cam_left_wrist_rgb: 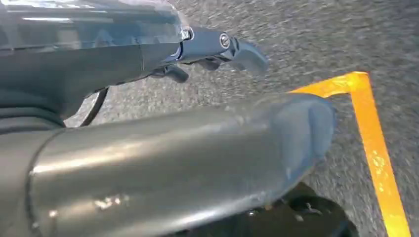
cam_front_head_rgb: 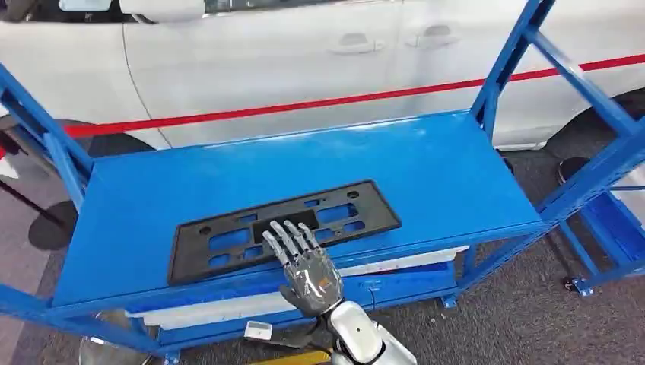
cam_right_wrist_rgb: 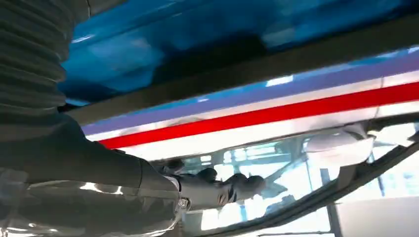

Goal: Take the parts from the cabinet and place them on the table.

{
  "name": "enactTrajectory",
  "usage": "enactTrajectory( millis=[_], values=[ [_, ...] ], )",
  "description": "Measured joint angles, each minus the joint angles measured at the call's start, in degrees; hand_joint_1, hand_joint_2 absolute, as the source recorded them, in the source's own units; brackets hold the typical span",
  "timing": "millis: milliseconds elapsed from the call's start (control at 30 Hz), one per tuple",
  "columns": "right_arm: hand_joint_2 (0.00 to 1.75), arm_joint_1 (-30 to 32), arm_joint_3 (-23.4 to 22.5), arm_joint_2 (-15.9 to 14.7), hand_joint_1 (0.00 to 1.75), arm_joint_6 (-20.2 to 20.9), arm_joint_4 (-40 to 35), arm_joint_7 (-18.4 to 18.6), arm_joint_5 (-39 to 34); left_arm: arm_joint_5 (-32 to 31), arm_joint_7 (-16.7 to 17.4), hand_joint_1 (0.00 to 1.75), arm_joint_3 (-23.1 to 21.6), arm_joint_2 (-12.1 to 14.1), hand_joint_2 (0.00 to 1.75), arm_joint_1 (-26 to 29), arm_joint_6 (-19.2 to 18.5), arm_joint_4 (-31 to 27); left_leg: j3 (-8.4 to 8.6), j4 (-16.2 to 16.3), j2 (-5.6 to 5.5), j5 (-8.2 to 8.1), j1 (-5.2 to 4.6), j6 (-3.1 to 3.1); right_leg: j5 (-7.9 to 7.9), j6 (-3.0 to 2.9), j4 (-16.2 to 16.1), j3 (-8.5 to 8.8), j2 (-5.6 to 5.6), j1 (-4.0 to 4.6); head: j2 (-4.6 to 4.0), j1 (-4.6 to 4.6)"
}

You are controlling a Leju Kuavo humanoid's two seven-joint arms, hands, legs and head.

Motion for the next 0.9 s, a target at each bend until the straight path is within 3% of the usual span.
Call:
enactTrajectory(
  millis=[67, 100, 133, 200, 233, 267, 300, 333, 367, 400, 433, 467, 500, 533, 600, 633, 700, 733, 767, 800, 833, 867, 900],
  values=[
    [1.75, 0.0, 0.0, 0.1, 0.00, 0.0, -0.4, 0.0, 0.0, 0.0, 0.0, 0.00, 0.0, 0.0, 0.00, 0.2, 0.0, 0.0, 1.16, -0.6, -0.07, -0.04, 0.24, 0.79, -0.29, 0.52, 0.3, 0.23, -0.01, -0.09, 0.00, -0.13],
    [1.75, -0.1, 0.0, 0.1, 0.00, 0.0, -0.4, 0.0, -0.1, 0.0, 0.0, 0.00, 0.0, 0.0, 0.00, 0.2, 0.0, 0.0, 1.74, -0.9, -0.04, -0.08, 0.23, 1.04, -0.35, 0.72, 2.4, -0.53, -0.05, -0.26, -0.02, 0.13],
    [1.75, -0.2, 0.0, 0.1, 0.00, 0.1, -0.5, 0.0, -0.2, -0.1, -0.1, 0.00, 0.0, 0.0, 0.00, 0.0, 0.1, 0.0, 2.00, -1.0, -0.04, -0.27, 0.23, 1.31, -1.25, 0.85, 5.9, -2.62, -0.09, -0.26, -0.02, 0.42],
    [1.75, -0.1, 0.0, 0.1, 0.00, 0.4, -0.4, 0.0, -0.4, -0.4, -0.2, 0.00, 0.0, 0.0, 0.00, -0.1, 0.3, 0.0, 2.47, -1.0, -0.10, -0.92, 0.12, 1.73, -4.94, 1.22, 14.6, -8.54, -0.08, -0.25, 0.00, 0.52],
    [1.75, 0.1, 0.0, 0.1, 0.00, 0.4, -0.4, 0.0, -0.4, -0.4, -0.2, 0.00, 0.0, 0.0, 0.00, -0.1, 0.3, 0.0, 2.78, -1.0, -0.13, -1.26, 0.04, 1.80, -6.05, 1.24, 17.1, -10.77, -0.08, -0.24, -0.02, 0.57],
    [1.75, 0.2, 0.0, 0.1, 0.00, 0.5, -0.4, 0.0, -0.4, -0.4, -0.2, 0.00, 0.0, 0.0, 0.00, 0.0, 0.3, 0.0, 3.28, -1.0, -0.19, -1.71, -0.02, 1.79, -5.53, 1.14, 17.8, -12.33, -0.08, -0.24, 0.00, 0.59],
    [1.75, 0.2, 0.0, 0.0, 0.00, 0.6, -0.4, 0.0, -0.4, -0.5, -0.2, 0.00, 0.0, 0.0, 0.00, 0.0, 0.3, 0.0, 3.90, -1.0, -0.28, -2.17, -0.09, 1.74, -3.23, 0.97, 15.9, -12.49, -0.08, -0.20, -0.02, 0.57],
    [1.75, 0.2, -0.1, 0.0, 0.00, 0.8, -0.5, 0.1, -0.4, -0.5, -0.2, 0.00, 0.0, 0.0, 0.00, 0.0, 0.3, 0.0, 4.55, -1.1, -0.36, -2.60, -0.17, 1.68, 0.15, 0.69, 12.2, -11.64, -0.08, -0.12, -0.02, 0.63],
    [1.75, 0.2, -0.1, 0.1, 0.00, 1.1, -0.5, 0.3, -0.3, -0.6, -0.2, 0.00, 0.0, 0.0, 0.00, 0.0, 0.3, 0.0, 5.28, -1.1, -0.42, -3.08, -0.27, 1.59, 4.31, 0.02, 7.1, -10.13, -0.07, 0.22, -0.02, 0.66],
    [1.75, 0.1, -0.2, 0.1, 0.00, 1.6, -0.5, 0.7, 0.5, -0.8, -0.2, 0.00, 0.0, -0.1, 0.00, 0.0, 0.3, 0.0, 5.82, -1.2, -0.43, -3.55, -0.26, 1.44, 7.20, -0.75, 2.5, -9.07, -0.10, 0.58, -0.02, 0.72],
    [1.75, 0.1, -0.2, 0.0, 0.00, 2.2, -0.5, 1.2, 1.2, -1.0, -0.1, 0.00, 0.0, -0.3, 0.00, 0.1, 0.2, 0.1, 6.14, -1.3, -0.51, -3.72, -0.33, 1.16, 4.91, -1.16, 3.1, -9.14, -0.17, 0.94, -0.02, 0.37],
    [1.75, 0.0, -0.2, 0.2, 0.00, 2.8, -0.7, 1.5, 1.9, -1.0, 0.0, 0.00, 0.0, -0.3, 0.00, -0.1, 0.2, 0.1, 5.84, -1.5, -0.57, -3.89, -0.18, 0.66, 4.83, -1.67, 1.5, -8.82, -0.09, 1.24, -0.02, 0.73],
    [1.75, 0.0, -0.2, 0.2, 0.00, 3.3, -0.9, 1.9, 2.4, -1.0, 0.0, 0.00, 0.0, -0.3, 0.00, -0.1, 0.2, 0.1, 6.41, -1.6, -0.52, -3.93, -0.20, 0.33, 6.45, -1.77, 1.5, -8.80, -0.06, 1.27, 0.00, 0.81],
    [1.75, -0.1, -0.2, 0.2, 0.00, 3.7, -0.9, 2.3, 2.9, -1.2, 0.0, 0.00, 0.0, -0.3, 0.00, 0.0, 0.1, 0.1, 6.66, -0.9, -0.47, -3.31, -0.41, -0.20, 6.20, -2.07, 1.1, -8.42, 0.03, 1.34, -0.02, 0.72],
    [1.75, -0.7, -0.2, 0.5, 0.00, 4.5, -0.9, 2.6, 3.8, -1.5, 0.1, 0.00, 0.0, -0.1, 0.00, -0.1, 0.1, 0.1, 6.86, -0.3, -0.31, -4.24, -0.19, -0.49, 6.44, -2.43, -0.2, -6.83, -0.11, 0.56, 0.00, 0.85],
    [1.75, -1.4, -0.2, 0.5, 0.00, 5.3, -0.9, 3.1, 4.4, -1.7, 0.1, 0.00, 0.0, -0.1, 0.00, -0.2, 0.1, 0.1, 5.90, 2.0, -0.32, -6.00, -0.28, -0.60, 6.40, -2.68, -0.5, -6.48, -0.09, 0.45, 0.00, 0.39],
    [1.75, -2.9, -0.2, 0.5, 0.00, 7.0, -0.4, 3.9, 5.9, -2.2, 0.1, 0.00, 0.0, -0.1, 0.00, -0.5, -0.3, 0.1, 1.39, 10.2, -0.31, -10.52, -0.07, -1.10, 6.25, -2.92, -0.5, -6.58, -0.15, 0.48, -0.02, 0.28],
    [1.75, -3.4, -0.4, 0.5, 0.00, 7.5, 0.0, 4.3, 6.4, -2.3, 0.1, 0.00, 0.0, -0.1, 0.00, -0.5, -0.4, 0.1, -0.61, 13.7, -0.31, -11.89, 0.01, -1.48, 6.21, -2.97, -0.4, -6.64, -0.18, 0.55, -0.02, 0.33],
    [1.75, -3.9, -0.5, 0.5, 0.00, 7.9, 0.4, 4.5, 6.8, -2.4, 0.1, 0.00, 0.0, -0.1, 0.00, -0.4, -0.5, 0.1, -1.71, 15.3, -0.30, -11.91, 0.08, -1.69, 6.18, -2.99, -0.4, -6.64, -0.16, 0.61, 0.00, 0.24],
    [1.75, -4.3, -0.6, 0.5, 0.00, 8.1, 0.6, 4.6, 6.8, -2.4, 0.1, 0.00, 0.0, -0.1, 0.00, -0.4, -0.5, 0.1, -1.51, 14.1, -0.29, -10.51, 0.14, -1.66, 6.13, -2.96, -0.3, -6.59, -0.06, 0.61, -0.02, 0.29],
    [1.75, -4.7, -0.8, 0.5, 0.00, 8.2, 0.9, 4.7, 6.9, -2.4, 0.1, 0.00, 0.0, 0.0, 0.00, -0.4, -0.5, 0.1, -0.21, 10.5, -0.29, -7.88, 0.16, -1.62, 6.04, -2.85, -0.2, -6.53, -0.01, 0.60, -0.02, 0.26],
    [1.75, -5.2, -0.8, 0.5, 0.07, 8.3, 1.1, 4.9, 6.9, -2.4, 0.1, 0.00, 0.0, 0.1, 0.00, -0.5, -0.6, 0.1, 2.03, 5.0, -0.27, -4.52, 0.17, -1.57, 5.88, -2.66, 0.0, -6.42, 0.03, 0.55, -0.02, 0.26],
    [1.75, -5.6, -0.8, 0.5, 1.75, 8.7, 1.2, 5.0, 7.0, -2.4, 0.1, 0.00, 0.0, 0.1, 0.00, -0.5, -0.6, 0.1, 3.94, 0.3, -0.25, -1.68, 0.18, -1.53, 5.72, -2.45, 0.2, -6.38, 0.04, 0.55, 0.00, 0.26]
  ],
)
